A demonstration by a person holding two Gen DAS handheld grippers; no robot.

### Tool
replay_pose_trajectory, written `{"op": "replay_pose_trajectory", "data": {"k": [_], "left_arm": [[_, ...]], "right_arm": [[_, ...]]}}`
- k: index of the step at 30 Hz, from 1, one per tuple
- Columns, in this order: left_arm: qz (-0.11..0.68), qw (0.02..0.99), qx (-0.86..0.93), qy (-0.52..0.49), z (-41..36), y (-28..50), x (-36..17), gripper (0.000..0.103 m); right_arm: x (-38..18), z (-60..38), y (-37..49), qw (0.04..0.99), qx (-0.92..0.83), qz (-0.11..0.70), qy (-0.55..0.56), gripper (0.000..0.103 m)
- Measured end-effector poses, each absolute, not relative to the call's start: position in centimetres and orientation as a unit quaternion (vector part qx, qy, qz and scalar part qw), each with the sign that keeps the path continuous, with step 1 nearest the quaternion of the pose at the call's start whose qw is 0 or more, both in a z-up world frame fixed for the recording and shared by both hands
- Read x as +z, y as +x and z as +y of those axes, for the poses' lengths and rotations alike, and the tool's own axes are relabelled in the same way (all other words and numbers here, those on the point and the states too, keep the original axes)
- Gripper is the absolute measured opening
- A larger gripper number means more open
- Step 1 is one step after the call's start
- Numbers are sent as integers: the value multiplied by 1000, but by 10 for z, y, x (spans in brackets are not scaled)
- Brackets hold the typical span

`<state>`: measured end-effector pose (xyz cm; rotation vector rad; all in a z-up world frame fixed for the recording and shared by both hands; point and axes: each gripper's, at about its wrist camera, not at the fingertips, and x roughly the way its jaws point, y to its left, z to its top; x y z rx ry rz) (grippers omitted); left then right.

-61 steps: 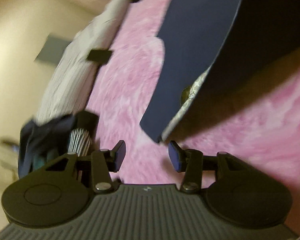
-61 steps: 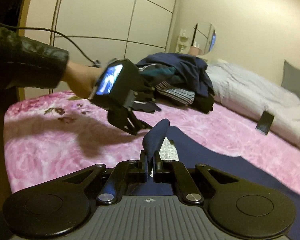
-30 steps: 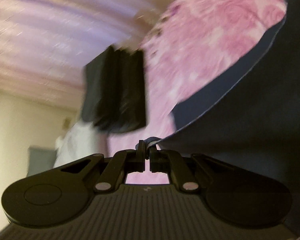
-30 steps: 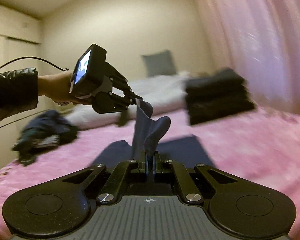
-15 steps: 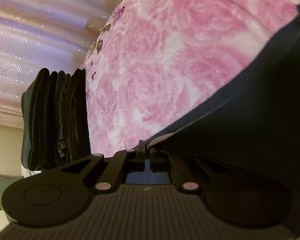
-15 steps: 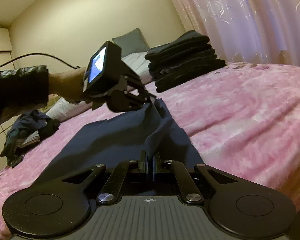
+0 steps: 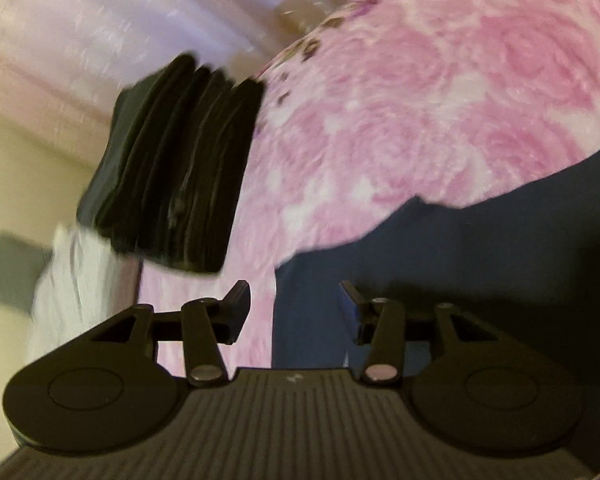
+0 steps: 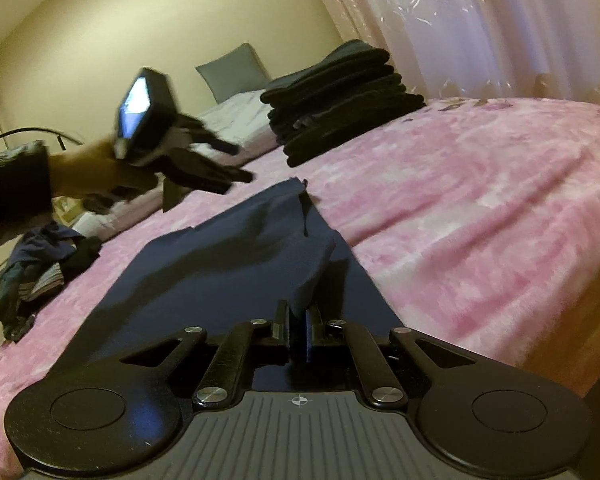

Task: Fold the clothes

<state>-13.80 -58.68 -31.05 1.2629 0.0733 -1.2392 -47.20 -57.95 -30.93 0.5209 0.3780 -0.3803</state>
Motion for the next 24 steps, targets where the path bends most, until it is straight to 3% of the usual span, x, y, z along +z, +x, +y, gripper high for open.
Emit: {"op": "replay_pose_trajectory", "data": {"k": [1, 2, 4, 14, 19, 24], "left_arm": [[47, 639, -541, 545, -578, -134, -308, 44], [61, 645, -539, 538, -568, -131, -306, 44], [89, 659, -535, 521, -542, -127, -303, 44], [209, 724, -528, 391, -391, -152, -289, 44], [252, 740, -512, 357, -326, -177, -300, 44], [270, 760, -487, 335, -282, -189, -311, 44]], "right_arm": [[-308, -579, -473, 930, -191, 185, 252, 11], [-306, -579, -475, 929, -201, 185, 250, 25], [-303, -581, -481, 926, -215, 182, 252, 37], [-283, -583, -489, 939, -181, 171, 237, 38], [-296, -577, -460, 938, -161, 250, 177, 38], [-288, -574, -461, 938, -170, 258, 157, 38]]}}
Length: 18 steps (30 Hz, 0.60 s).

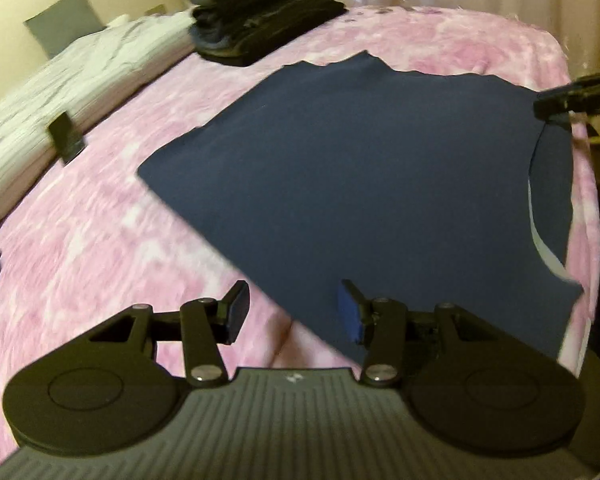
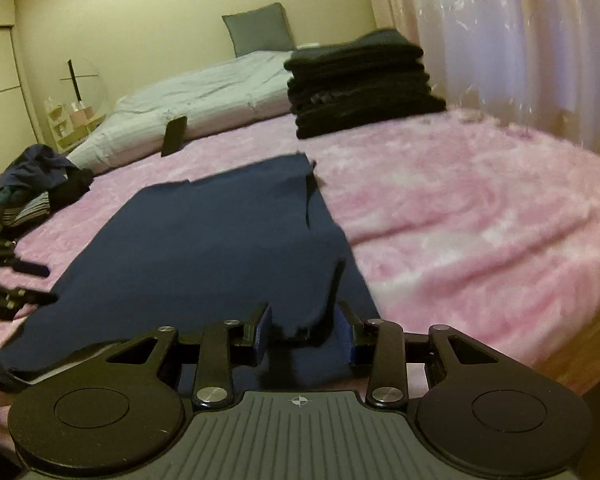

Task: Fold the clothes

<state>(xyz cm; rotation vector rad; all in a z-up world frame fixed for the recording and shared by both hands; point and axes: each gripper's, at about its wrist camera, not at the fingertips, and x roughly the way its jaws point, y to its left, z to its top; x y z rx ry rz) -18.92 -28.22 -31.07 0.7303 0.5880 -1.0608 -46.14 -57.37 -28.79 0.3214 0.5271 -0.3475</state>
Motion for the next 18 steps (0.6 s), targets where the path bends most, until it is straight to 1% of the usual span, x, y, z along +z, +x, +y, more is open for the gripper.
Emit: {"op": "replay_pose_trajectory", "data": {"k": [5, 9, 11, 12, 13, 14, 18], "left_arm": [[260, 786, -472, 303, -264, -187, -295, 44], [251, 800, -474, 270, -263, -183, -280, 44], [246, 799, -480, 266, -272, -179, -276, 44], [243, 799, -482, 266, -277, -176, -274, 44], [240, 798, -484, 267, -283, -172, -274, 44], [237, 798, -486, 267, -289, -169, -273, 44], [244, 796, -494, 250, -305, -154, -278, 45]], "right_arm": [[-262, -582, -432, 951, -130, 261, 101, 38], [-249, -606, -384, 954, -95, 279, 56, 40], [-251, -624, -353, 951, -83, 296, 40, 51], [-251, -633, -338, 949, -77, 304, 33, 64], [-252, -642, -322, 947, -71, 312, 25, 66], [-254, -652, -307, 945, -65, 321, 22, 66], [-272, -695, -253, 930, -46, 354, 90, 66]]}}
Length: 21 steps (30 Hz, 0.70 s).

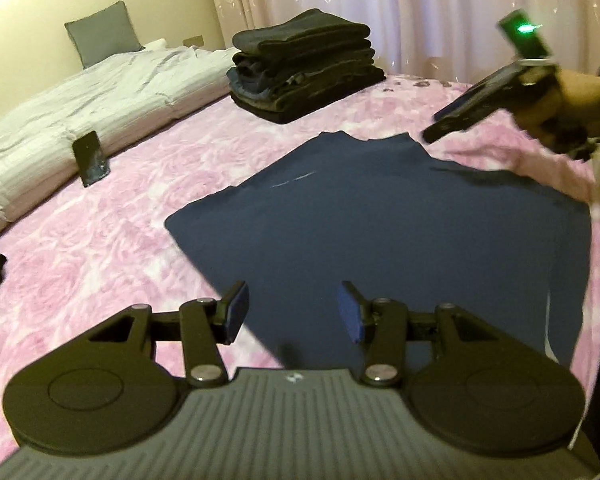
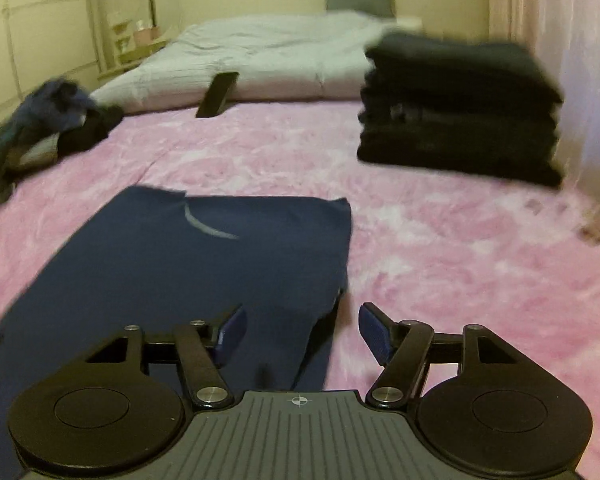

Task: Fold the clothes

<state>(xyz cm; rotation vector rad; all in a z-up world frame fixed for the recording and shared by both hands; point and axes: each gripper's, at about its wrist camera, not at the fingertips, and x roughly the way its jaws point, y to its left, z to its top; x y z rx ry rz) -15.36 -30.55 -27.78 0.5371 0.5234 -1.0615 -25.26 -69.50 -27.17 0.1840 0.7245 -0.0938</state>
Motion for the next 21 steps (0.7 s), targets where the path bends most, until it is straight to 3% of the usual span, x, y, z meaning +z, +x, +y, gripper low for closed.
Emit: {"op": "replay_pose_trajectory", "data": {"k": [4, 6, 7, 9, 10, 15, 18, 21], "left_arm": [[258, 797, -486, 250, -316, -141, -293, 46], [269, 796, -482, 250, -318, -136, -302, 46], [272, 795, -482, 250, -319, -135, -305, 46], [277, 793, -482, 249, -318, -133, -311, 46], [277, 794, -482, 248, -318, -133, -312, 47], [276, 796, -482, 240, -319, -132, -315, 47], [275, 795, -484, 241, -321, -132, -316, 47], [273, 794, -486, 243, -322, -135, -315, 47]], "right_arm": [[-295, -739, -214, 914, -58, 362, 173, 66], [-308, -754, -201, 905, -60, 373, 197, 44], [-313, -758, -195, 900, -57, 384, 201, 22], [-309, -757, -191, 901, -60, 388, 186, 4], [-305, -753, -192, 905, -56, 388, 167, 0], [-283, -740, -196, 927, -67, 358, 88, 0], [-269, -753, -192, 938, -80, 321, 100, 0], [-278, -760, -186, 930, -62, 339, 130, 0]]}}
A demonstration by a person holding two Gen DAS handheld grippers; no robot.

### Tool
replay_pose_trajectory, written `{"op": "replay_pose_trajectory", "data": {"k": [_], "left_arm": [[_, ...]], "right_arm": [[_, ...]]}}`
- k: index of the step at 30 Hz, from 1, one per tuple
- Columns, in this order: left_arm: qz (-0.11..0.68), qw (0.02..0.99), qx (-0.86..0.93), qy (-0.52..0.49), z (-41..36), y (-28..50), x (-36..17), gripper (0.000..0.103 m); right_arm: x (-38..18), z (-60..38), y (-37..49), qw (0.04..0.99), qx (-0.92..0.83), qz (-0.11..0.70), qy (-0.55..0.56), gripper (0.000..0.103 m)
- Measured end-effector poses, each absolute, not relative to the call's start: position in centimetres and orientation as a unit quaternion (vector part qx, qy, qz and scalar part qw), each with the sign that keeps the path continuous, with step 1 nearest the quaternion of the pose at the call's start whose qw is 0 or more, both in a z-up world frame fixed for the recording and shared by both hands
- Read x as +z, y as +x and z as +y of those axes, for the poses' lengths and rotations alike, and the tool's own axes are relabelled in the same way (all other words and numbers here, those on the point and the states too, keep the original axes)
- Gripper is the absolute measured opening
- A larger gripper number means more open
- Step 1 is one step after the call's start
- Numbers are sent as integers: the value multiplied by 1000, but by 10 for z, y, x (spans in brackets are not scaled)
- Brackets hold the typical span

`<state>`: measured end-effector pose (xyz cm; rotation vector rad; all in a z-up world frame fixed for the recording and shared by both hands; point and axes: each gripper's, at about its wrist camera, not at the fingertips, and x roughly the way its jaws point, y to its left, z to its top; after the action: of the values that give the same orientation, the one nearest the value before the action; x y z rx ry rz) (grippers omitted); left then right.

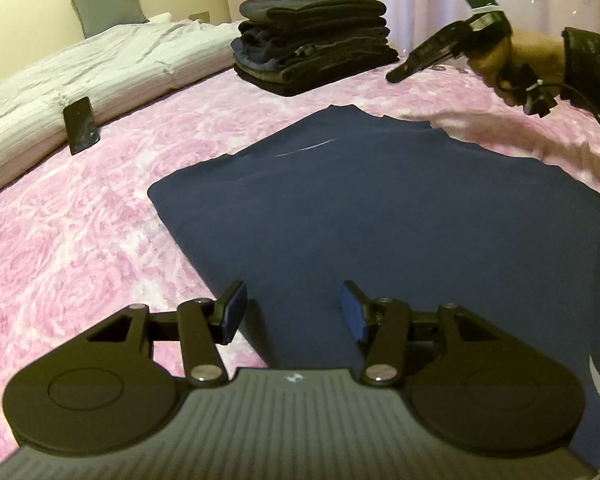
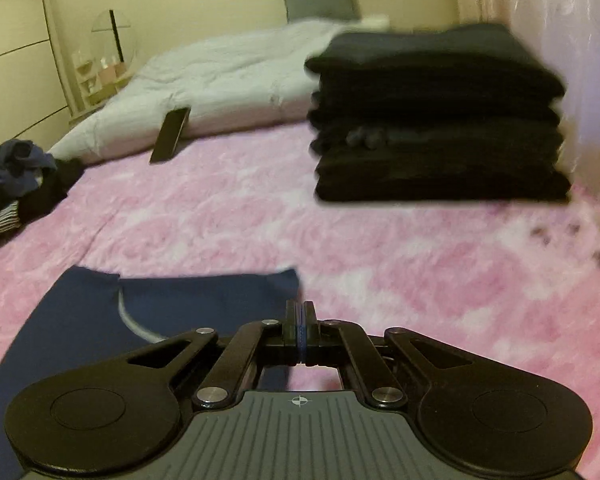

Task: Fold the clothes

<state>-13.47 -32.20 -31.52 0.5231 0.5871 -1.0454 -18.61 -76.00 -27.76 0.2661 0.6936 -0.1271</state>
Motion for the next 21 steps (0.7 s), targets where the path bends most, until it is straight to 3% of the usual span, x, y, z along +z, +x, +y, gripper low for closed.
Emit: {"op": "replay_pose_trajectory", "data": {"k": [4, 6, 7, 8, 12, 17, 21], "left_arm": [[276, 792, -487, 242, -321, -136, -316, 47], [276, 791, -488, 244, -321, -137, -316, 47], [276, 791, -489, 243, -321, -137, -316, 47], [276, 791, -490, 243, -320, -138, -316, 47], [278, 791, -489, 241, -319, -139, -317, 47], [278, 791, -489, 239, -319, -141, -317, 47], [278, 791, -490, 238, -320, -140, -317, 47]], "right_arm": [[-299, -756, -190, 916, -43, 371, 144, 2], [-304, -755, -196, 912, -42, 376, 156, 20], [-306, -755, -199, 911, -40, 378, 161, 45], [-307, -753, -201, 910, -38, 378, 163, 49], [-308, -748, -202, 908, -30, 390, 152, 49], [-300, -734, -203, 905, -31, 405, 123, 1], [-289, -725, -203, 920, -38, 381, 78, 1]]}}
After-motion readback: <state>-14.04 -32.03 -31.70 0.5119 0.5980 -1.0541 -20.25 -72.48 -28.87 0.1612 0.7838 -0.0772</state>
